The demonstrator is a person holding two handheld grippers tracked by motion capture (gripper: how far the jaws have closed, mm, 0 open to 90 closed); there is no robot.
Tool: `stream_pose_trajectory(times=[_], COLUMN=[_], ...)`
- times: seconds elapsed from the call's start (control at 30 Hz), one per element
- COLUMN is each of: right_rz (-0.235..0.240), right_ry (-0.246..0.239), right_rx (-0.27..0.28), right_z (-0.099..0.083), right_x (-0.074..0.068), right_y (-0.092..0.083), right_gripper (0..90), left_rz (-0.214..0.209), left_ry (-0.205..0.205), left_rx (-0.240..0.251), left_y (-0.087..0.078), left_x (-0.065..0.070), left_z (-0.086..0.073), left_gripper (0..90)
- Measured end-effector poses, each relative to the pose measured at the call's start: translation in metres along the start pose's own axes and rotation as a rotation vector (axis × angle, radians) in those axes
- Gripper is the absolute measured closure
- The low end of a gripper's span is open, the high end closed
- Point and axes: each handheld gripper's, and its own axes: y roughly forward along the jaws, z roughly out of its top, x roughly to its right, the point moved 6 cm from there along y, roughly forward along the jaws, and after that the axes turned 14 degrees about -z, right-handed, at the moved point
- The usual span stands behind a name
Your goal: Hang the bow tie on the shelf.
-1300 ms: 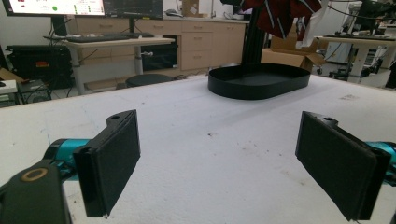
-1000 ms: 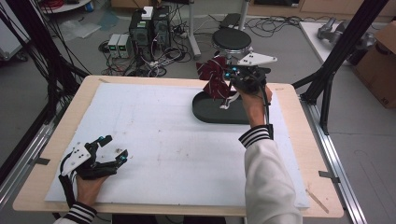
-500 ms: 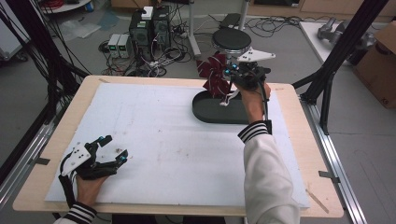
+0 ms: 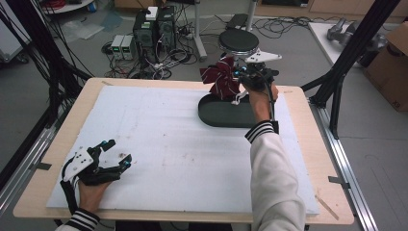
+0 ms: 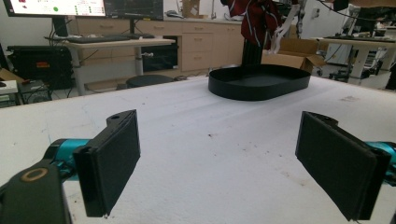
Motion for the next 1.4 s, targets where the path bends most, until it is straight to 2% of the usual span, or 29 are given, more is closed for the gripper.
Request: stream_pose_trajectory(times=[0.1, 0.3, 0.43, 0.63, 0.73, 0.9, 1.2, 1.37, 1.4], right_rz=[-0.003, -0.014, -0.023, -0.030, -0.038, -0.043, -0.032, -0.032, -0.033], right_ry=[-0.003, -0.043, -0.049, -0.037, -0.047, -0.046, -0.041, -0.066, -0.067], right_rx=[-0.003, -0.020, -0.014, -0.032, -0.036, -0.026, -0.025, -0.027, -0.027], right_z=[0.000, 0.006, 0.010, 0.005, 0.003, 0.003, 0.003, 0.005, 0.006], right_x=[0.001, -0.001, -0.003, -0.001, 0.000, 0.002, -0.002, -0.004, -0.004], right_y=[0.004, 0.014, 0.019, 0.026, 0.028, 0.030, 0.034, 0.033, 0.033], right_gripper=[88.5, 88.4, 88.4, 88.3, 88.2, 87.6, 81.3, 78.2, 74.9], left_rz=[0.000, -0.001, -0.002, -0.003, -0.004, -0.002, -0.002, -0.003, -0.002], left_ry=[0.000, 0.001, 0.001, 0.000, 0.001, 0.000, 0.000, -0.001, 0.003], left_rx=[0.001, 0.002, 0.001, 0.001, 0.002, 0.003, 0.001, 0.001, 0.003], left_y=[0.000, 0.000, 0.000, -0.001, 0.000, -0.001, -0.001, -0.001, -0.001], left_x=[0.000, 0.000, 0.000, 0.000, 0.000, 0.000, 0.000, 0.000, 0.000], left_z=[0.000, 0.000, 0.000, 0.000, 0.000, 0.000, 0.000, 0.000, 0.000], left_gripper=[14.2, 14.2, 14.2, 14.2, 14.2, 14.2, 14.2, 14.2, 14.2])
